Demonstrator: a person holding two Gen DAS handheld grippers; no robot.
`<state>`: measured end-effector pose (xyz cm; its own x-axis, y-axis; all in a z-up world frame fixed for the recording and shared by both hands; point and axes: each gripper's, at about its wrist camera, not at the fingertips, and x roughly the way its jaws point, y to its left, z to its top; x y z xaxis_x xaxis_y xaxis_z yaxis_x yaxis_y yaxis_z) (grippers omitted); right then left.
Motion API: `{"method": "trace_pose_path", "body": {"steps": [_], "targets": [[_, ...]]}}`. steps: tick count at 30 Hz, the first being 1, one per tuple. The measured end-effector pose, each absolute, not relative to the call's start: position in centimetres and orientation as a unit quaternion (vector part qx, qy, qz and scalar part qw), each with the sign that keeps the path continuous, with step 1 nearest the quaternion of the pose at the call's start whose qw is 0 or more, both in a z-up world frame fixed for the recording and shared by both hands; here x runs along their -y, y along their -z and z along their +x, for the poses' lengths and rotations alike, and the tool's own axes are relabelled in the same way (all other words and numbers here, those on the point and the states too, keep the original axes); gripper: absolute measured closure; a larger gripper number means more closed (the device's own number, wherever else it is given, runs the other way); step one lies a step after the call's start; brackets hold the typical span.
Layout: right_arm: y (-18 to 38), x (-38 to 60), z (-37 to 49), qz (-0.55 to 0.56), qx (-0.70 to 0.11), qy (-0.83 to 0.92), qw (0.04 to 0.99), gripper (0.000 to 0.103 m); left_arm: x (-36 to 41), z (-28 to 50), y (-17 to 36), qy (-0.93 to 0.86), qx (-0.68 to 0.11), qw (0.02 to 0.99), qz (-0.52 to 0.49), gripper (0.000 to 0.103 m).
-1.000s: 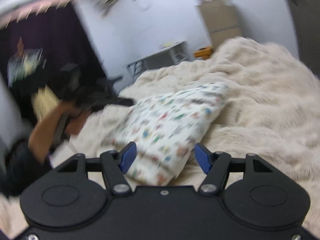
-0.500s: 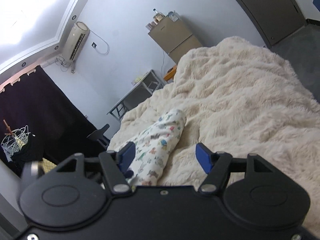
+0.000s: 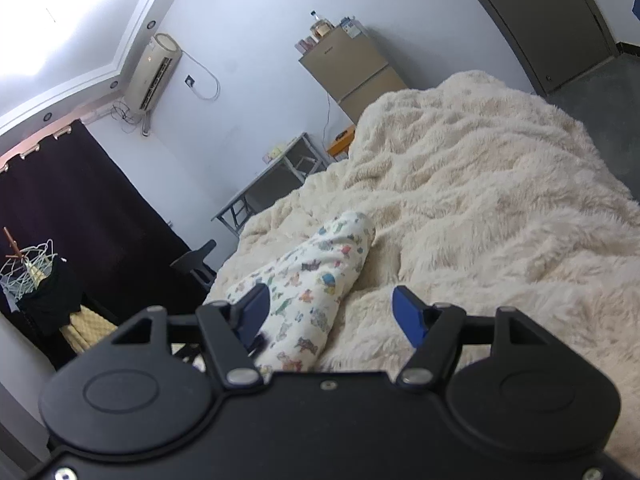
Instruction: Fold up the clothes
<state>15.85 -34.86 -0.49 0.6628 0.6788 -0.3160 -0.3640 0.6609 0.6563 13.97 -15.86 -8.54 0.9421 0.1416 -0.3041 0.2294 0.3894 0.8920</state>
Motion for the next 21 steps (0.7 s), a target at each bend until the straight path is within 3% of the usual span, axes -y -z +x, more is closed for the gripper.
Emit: {"method": "trace_pose_path", "body": {"steps": [2,6,11,13,21], "targets": [[0.5,34.7,15.7,0.27,-0.282,-0.3,0.871,0.037,14.6,13.6,7.0,0.045,-0.15,0.828,0.539,0.083],[-0.4,33.9,15.2,0.202,-0.273,-0.319,0.885,0.037,9.4,12.1,0.7,0.072,-0.114,0.851,0.508,0.085],[-3.4,28.8,13.0,-0.081,-0.196,-0.367,0.906,0.029,1.5,9.1,-5.5,0.159,-0.117,0.88,0.431,0.085],[-4.2,26.4,12.2,-0.18,-0.147,-0.387,0.892,0.023,-0.6,7.6,-6.1,0.169,-0.112,0.885,0.419,0.086],[-2.1,15.1,11.8,-0.456,-0.066,-0.454,0.763,0.026,-1.8,2.7,-3.9,0.185,-0.075,0.869,0.452,0.086]]}}
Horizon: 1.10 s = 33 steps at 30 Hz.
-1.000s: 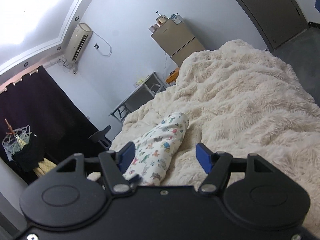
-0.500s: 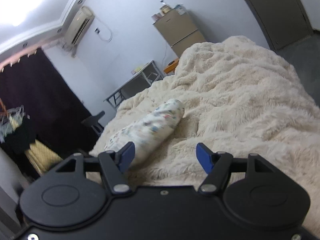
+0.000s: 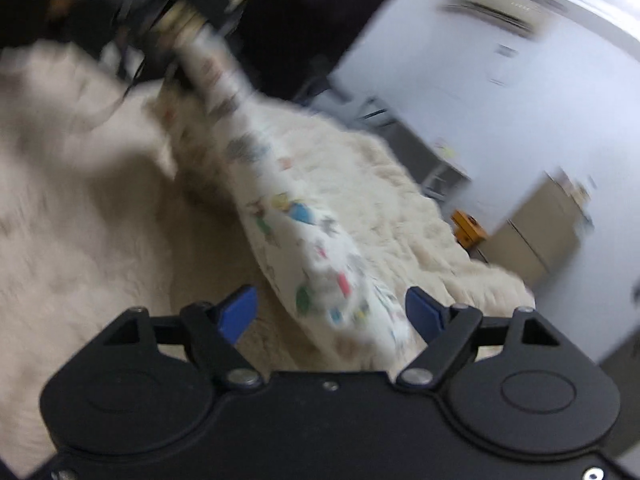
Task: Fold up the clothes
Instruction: 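Lift the garment with the left gripper while the right gripper grasps its other end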
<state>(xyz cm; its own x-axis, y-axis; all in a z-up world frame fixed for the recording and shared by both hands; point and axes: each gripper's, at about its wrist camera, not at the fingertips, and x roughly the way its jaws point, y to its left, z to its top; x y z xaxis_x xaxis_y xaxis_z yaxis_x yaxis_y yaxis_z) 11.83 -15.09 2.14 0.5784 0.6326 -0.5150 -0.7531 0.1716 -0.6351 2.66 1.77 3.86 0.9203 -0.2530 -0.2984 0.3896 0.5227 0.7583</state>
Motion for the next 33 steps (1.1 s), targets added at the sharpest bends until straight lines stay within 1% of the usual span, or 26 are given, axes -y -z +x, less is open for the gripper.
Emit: {"method": "trace_pose_path", "body": {"steps": [1,2,3,7,9,11,15,17,18,20,23,25,27,28,29,30,31,32,33], "targets": [[-1.5,13.9,12.0,-0.48,-0.065,-0.454,0.748,0.03,-1.8,2.5,-3.7,0.185,-0.073,0.868,0.455,0.086],[-0.9,12.9,12.4,-0.501,-0.062,-0.445,0.74,0.052,-2.0,2.4,-3.6,0.185,-0.071,0.867,0.458,0.087],[-0.6,12.5,12.8,-0.515,-0.058,-0.439,0.734,0.066,-2.3,2.3,-3.5,0.185,-0.071,0.865,0.461,0.087],[-1.2,12.6,13.2,-0.53,-0.041,-0.436,0.726,0.069,-4.1,2.5,-3.2,0.186,-0.07,0.865,0.46,0.088],[-1.9,12.4,13.0,-0.547,-0.031,-0.425,0.721,0.076,-4.8,3.1,-3.5,0.18,-0.063,0.86,0.474,0.088],[-3.1,11.9,13.4,-0.552,-0.027,-0.412,0.725,0.08,-5.8,5.1,-4.4,0.169,-0.062,0.855,0.487,0.088],[-7.3,10.8,16.8,-0.541,-0.035,-0.368,0.756,0.082,-7.4,10.8,-7.6,0.161,-0.065,0.858,0.484,0.087],[-9.5,10.5,18.5,-0.536,-0.035,-0.334,0.775,0.082,-7.7,15.8,-10.7,0.149,-0.058,0.859,0.487,0.087],[-10.8,10.4,19.3,-0.537,-0.032,-0.309,0.784,0.082,-7.5,17.0,-11.7,0.142,-0.05,0.86,0.487,0.087],[-12.8,10.5,20.2,-0.541,-0.017,-0.265,0.798,0.082,-6.7,18.3,-13.4,0.125,-0.018,0.859,0.496,0.087],[-14.4,11.4,19.0,-0.568,0.04,-0.189,0.8,0.082,-5.5,17.8,-13.9,0.1,0.035,0.852,0.512,0.086],[-13.0,12.7,16.4,-0.591,0.063,-0.172,0.786,0.081,-4.8,15.8,-12.0,0.104,0.062,0.832,0.541,0.085],[-10.3,14.1,13.4,-0.608,0.062,-0.184,0.77,0.08,-4.3,13.9,-9.1,0.125,0.058,0.824,0.549,0.085],[-8.4,14.9,11.9,-0.611,0.051,-0.197,0.765,0.079,-4.1,13.1,-7.6,0.136,0.053,0.82,0.553,0.082],[-6.8,15.4,10.9,-0.611,0.04,-0.208,0.763,0.078,-3.6,11.9,-5.0,0.15,0.041,0.815,0.558,0.077],[-4.1,15.9,9.4,-0.613,0.019,-0.224,0.758,0.077,-2.7,10.2,-0.7,0.166,0.014,0.811,0.56,0.074],[-0.5,16.4,7.5,-0.615,-0.008,-0.243,0.75,0.075,-2.1,9.3,1.8,0.178,-0.01,0.815,0.552,0.067],[2.4,16.7,6.1,-0.612,-0.035,-0.26,0.746,0.07,-1.4,8.5,4.2,0.188,-0.031,0.818,0.543,0.059],[4.8,16.9,5.2,-0.604,-0.061,-0.275,0.745,0.065,-0.8,7.8,6.0,0.191,-0.04,0.822,0.534,0.06]]}}
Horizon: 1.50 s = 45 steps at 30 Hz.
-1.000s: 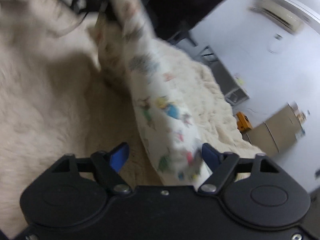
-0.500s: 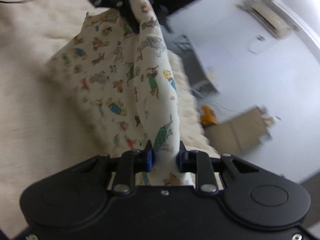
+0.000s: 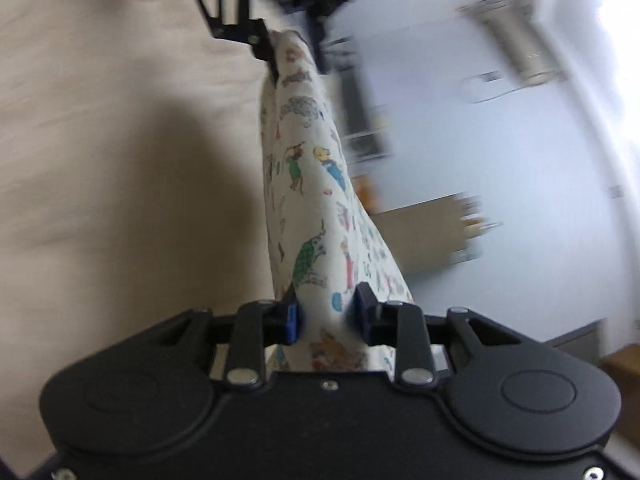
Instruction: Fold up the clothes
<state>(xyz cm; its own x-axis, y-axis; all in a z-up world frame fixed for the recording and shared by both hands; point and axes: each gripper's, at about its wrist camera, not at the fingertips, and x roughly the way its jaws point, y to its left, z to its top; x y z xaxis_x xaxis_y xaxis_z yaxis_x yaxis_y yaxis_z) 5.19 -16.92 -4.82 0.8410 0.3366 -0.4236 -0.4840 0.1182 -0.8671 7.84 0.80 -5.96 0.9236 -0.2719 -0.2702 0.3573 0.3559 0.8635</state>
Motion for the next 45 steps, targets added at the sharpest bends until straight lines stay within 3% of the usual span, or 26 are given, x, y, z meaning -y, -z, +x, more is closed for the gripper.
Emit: {"method": "trace_pose_path", "body": {"steps": [2,3,4,5,6,8,16,20,23,27,34,36,45], "targets": [[7.4,17.2,4.2,-0.59,-0.069,-0.275,0.756,0.068,0.2,7.0,7.2,0.169,-0.035,0.832,0.528,0.065],[7.8,17.6,3.8,-0.577,-0.058,-0.26,0.772,0.062,0.7,6.5,6.9,0.153,-0.03,0.836,0.526,0.064],[7.5,17.9,3.6,-0.562,-0.05,-0.243,0.789,0.055,1.1,6.0,6.3,0.144,-0.028,0.84,0.522,0.06],[6.8,18.1,3.6,-0.55,-0.049,-0.23,0.802,0.04,1.1,5.5,5.3,0.151,-0.032,0.845,0.512,0.051],[6.2,18.3,3.5,-0.542,-0.049,-0.227,0.808,0.033,1.1,5.0,4.4,0.158,-0.034,0.847,0.507,0.046],[5.4,18.4,3.3,-0.538,-0.05,-0.237,0.807,0.03,1.1,4.2,3.5,0.173,-0.034,0.834,0.523,0.034],[6.7,15.8,3.8,-0.561,-0.075,-0.234,0.791,0.041,3.5,6.3,6.1,0.195,-0.049,0.763,0.614,0.038],[6.3,16.0,4.5,-0.549,-0.1,-0.229,0.798,0.055,3.1,7.8,5.4,0.184,-0.06,0.78,0.595,0.044],[5.4,16.6,4.9,-0.534,-0.104,-0.214,0.811,0.055,3.3,8.8,3.6,0.17,-0.094,0.824,0.533,0.054],[5.9,17.1,4.6,-0.534,-0.108,-0.215,0.81,0.038,4.4,9.4,3.5,0.165,-0.147,0.856,0.467,0.054],[6.6,15.9,4.0,-0.518,-0.095,-0.216,0.822,0.04,4.2,9.2,5.4,0.149,-0.167,0.866,0.447,0.053],[6.8,15.8,4.3,-0.511,-0.105,-0.219,0.824,0.048,4.0,9.2,5.4,0.149,-0.17,0.868,0.441,0.052],[6.5,17.2,5.5,-0.503,-0.133,-0.201,0.83,0.057,4.1,13.3,7.4,0.152,-0.171,0.876,0.424,0.052]]}}
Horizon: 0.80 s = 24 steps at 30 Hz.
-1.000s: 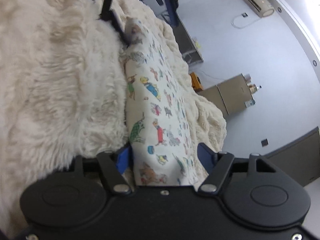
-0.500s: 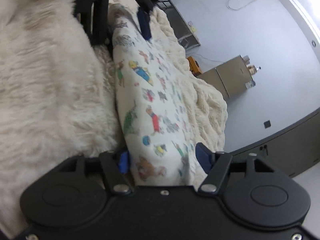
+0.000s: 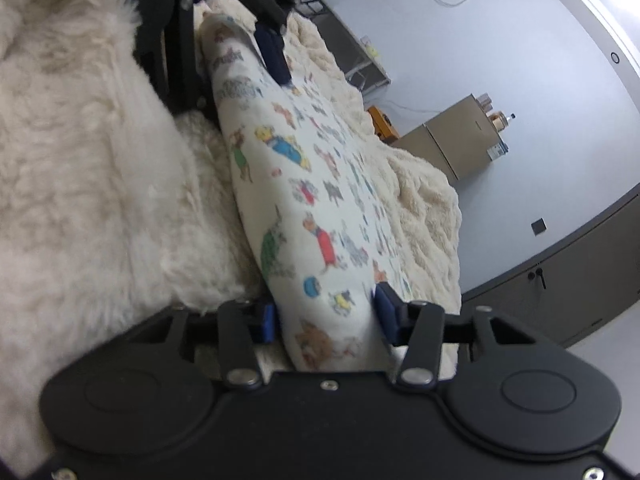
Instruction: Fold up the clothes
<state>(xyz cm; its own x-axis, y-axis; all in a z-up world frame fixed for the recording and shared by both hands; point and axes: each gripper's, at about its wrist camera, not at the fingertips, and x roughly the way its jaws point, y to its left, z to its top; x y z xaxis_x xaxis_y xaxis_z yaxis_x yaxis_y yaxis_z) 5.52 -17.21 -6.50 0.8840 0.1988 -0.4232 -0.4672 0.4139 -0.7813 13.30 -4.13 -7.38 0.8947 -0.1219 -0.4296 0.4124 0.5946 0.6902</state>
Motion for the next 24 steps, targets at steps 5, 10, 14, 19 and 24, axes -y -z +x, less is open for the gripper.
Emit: {"method": "trace_pose_path", "body": {"steps": [5,10,14,19,24], "targets": [[6.8,17.3,5.8,-0.526,-0.127,-0.181,0.822,0.056,3.7,12.7,7.9,0.126,-0.146,0.861,0.47,0.052],[7.9,15.4,4.1,-0.588,-0.069,-0.171,0.787,0.049,5.7,12.4,9.7,0.109,-0.095,0.816,0.559,0.053],[8.0,15.6,5.2,-0.567,-0.094,-0.183,0.798,0.062,4.9,13.1,9.5,0.121,-0.093,0.828,0.54,0.06],[8.1,16.3,5.2,-0.554,-0.099,-0.185,0.806,0.064,4.4,13.9,9.9,0.114,-0.097,0.832,0.533,0.071],[7.9,15.6,5.1,-0.58,-0.089,-0.184,0.788,0.067,4.5,14.3,9.8,0.121,-0.1,0.832,0.533,0.081]]}}
